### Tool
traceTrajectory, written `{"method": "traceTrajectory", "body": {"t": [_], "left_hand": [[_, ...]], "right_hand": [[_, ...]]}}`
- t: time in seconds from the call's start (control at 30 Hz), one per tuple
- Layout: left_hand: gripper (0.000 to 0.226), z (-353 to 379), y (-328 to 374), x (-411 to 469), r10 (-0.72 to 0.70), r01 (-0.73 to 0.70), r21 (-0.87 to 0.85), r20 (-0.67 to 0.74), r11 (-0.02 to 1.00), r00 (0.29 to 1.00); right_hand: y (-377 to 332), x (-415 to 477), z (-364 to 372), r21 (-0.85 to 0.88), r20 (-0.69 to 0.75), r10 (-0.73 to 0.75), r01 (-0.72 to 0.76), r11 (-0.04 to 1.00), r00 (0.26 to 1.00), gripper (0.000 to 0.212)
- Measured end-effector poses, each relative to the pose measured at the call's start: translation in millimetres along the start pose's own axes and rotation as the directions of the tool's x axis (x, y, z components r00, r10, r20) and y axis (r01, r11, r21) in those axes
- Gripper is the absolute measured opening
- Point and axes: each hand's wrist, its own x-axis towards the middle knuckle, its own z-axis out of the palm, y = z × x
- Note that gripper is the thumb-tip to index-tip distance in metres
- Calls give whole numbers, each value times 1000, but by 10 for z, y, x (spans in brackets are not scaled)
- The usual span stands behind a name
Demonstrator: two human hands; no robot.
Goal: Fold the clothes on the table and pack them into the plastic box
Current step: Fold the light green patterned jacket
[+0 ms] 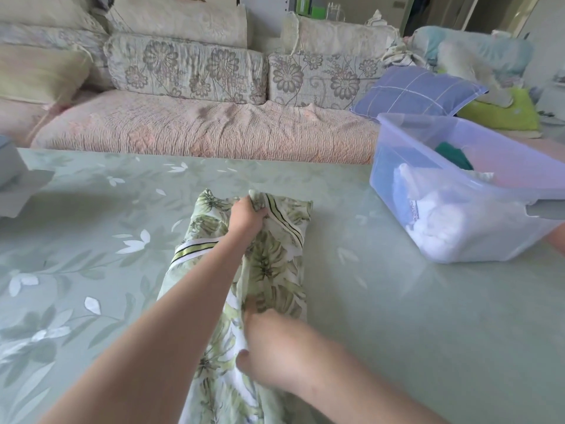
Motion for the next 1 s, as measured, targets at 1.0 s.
{"method": "traceTrajectory", "body": {"t": [1.0], "left_hand": [[62,-670,-683,-2434,459,-621,295,464,727,758]], "right_hand": [[308,-618,195,425,-315,68,76,902,947,21]]}}
